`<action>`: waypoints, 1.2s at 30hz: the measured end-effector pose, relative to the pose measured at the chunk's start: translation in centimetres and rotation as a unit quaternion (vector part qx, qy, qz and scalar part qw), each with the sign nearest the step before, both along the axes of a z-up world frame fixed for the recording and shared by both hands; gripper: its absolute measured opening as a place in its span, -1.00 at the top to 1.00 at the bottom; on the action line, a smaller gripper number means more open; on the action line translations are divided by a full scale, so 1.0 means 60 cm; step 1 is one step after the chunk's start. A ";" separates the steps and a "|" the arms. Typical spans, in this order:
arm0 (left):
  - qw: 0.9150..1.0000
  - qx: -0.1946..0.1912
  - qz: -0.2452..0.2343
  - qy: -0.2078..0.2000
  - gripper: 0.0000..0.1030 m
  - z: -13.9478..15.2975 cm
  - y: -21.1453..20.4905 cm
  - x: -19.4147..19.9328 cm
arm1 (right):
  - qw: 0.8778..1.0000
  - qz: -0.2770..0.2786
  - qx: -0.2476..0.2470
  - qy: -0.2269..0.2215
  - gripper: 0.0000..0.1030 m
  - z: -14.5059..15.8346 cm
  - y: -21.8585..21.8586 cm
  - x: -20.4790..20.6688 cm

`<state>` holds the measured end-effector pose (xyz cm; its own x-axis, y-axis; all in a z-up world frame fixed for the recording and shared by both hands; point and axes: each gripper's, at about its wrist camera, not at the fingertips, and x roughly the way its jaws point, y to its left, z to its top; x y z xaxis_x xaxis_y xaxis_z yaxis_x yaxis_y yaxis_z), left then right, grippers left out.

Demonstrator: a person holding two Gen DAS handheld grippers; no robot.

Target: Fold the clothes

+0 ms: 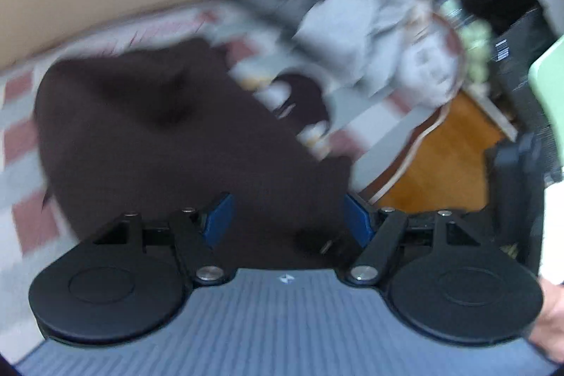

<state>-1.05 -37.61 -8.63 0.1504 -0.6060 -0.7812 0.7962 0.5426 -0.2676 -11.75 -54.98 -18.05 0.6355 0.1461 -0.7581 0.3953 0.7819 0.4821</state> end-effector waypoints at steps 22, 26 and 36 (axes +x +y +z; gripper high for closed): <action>0.992 0.123 0.014 -0.009 -0.17 -0.106 0.060 -0.018 | 0.999 -0.045 0.018 0.010 0.81 -0.007 -0.019 -0.030; 0.993 0.119 0.020 -0.005 -0.18 -0.105 0.069 -0.018 | 0.996 -0.068 0.062 0.012 0.71 -0.012 -0.031 -0.025; 0.993 0.103 0.043 0.042 -0.19 -0.102 0.083 0.009 | 0.986 -0.041 0.160 -0.028 0.07 0.100 -0.119 -0.063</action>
<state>-0.49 -32.66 -14.72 0.1233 -0.4199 -0.8992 0.7242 0.6575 -0.2078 -15.52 -62.13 -12.03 0.6951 0.3193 -0.6441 0.4155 0.5526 0.7224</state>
